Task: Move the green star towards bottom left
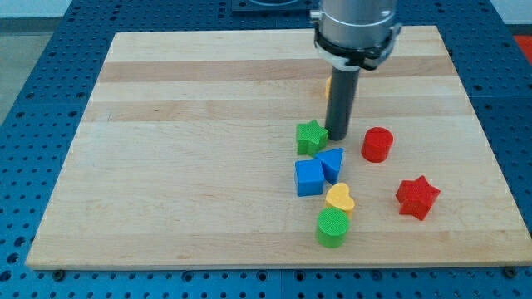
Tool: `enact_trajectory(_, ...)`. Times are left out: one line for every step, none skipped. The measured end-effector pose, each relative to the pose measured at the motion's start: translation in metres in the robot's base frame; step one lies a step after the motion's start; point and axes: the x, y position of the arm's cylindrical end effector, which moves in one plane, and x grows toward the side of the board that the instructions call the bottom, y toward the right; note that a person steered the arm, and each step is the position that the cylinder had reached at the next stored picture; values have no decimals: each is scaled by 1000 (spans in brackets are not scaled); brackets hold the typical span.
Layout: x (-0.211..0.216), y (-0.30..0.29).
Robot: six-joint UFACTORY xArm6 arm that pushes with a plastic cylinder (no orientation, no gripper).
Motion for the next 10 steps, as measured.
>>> enact_trajectory(4,10)
enact_trajectory(4,-6)
enact_trajectory(4,-72)
enact_trajectory(4,-125)
enact_trajectory(4,-128)
enact_trajectory(4,-108)
enact_trajectory(4,-101)
enact_trajectory(11,-72)
enact_trajectory(11,-72)
enact_trajectory(21,-93)
